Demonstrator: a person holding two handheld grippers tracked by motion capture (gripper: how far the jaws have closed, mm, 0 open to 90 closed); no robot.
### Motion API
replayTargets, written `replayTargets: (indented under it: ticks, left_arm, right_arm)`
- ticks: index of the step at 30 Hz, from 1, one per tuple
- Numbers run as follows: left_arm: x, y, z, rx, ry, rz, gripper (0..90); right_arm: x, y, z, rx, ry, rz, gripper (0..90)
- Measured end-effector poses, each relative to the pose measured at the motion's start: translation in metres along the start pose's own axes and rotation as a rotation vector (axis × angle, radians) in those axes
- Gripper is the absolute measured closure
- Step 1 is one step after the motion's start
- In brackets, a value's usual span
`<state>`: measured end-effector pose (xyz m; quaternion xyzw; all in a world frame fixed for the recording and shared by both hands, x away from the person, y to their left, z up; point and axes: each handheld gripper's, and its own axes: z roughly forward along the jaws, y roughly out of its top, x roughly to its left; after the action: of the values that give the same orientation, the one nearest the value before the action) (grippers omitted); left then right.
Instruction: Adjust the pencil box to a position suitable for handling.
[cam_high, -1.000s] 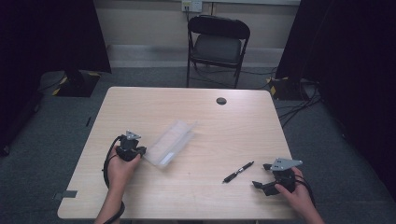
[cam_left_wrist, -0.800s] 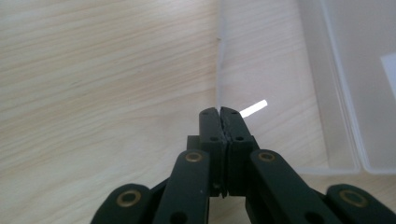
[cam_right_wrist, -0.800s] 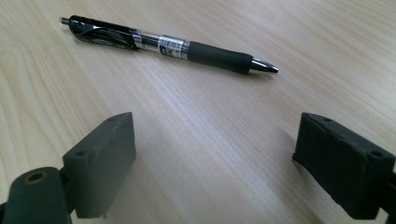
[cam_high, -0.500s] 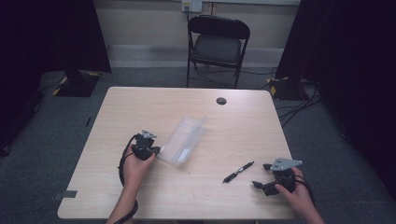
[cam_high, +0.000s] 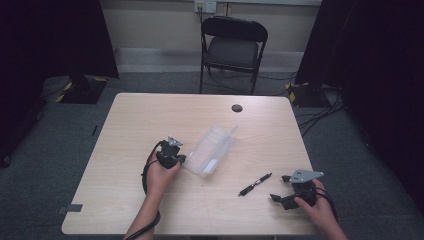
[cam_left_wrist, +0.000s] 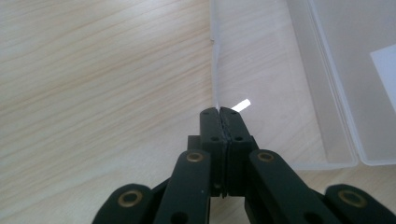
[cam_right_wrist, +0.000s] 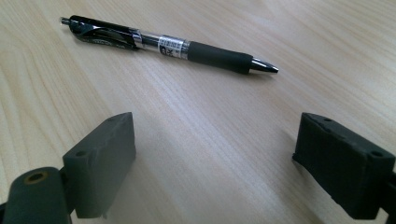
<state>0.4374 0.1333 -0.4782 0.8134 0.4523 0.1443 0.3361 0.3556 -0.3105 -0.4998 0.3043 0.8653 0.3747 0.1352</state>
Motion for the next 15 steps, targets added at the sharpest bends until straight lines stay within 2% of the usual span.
replayTargets:
  ticks: [10, 13, 15]
  left_arm:
    - [-0.015, 0.01, 0.011, 0.005, -0.041, 0.022, 89.4]
    - [-0.02, 0.013, 0.013, 0.007, -0.034, 0.032, 89.4]
    - [-0.023, 0.015, 0.015, 0.008, -0.048, 0.036, 89.4]
  right_arm:
    - [0.0, 0.0, 0.0, 0.001, -0.001, 0.001, 11.5]
    - [0.0, 0.0, 0.0, 0.001, -0.001, 0.001, 11.5]
    - [0.0, 0.0, 0.0, 0.001, -0.001, 0.001, 11.5]
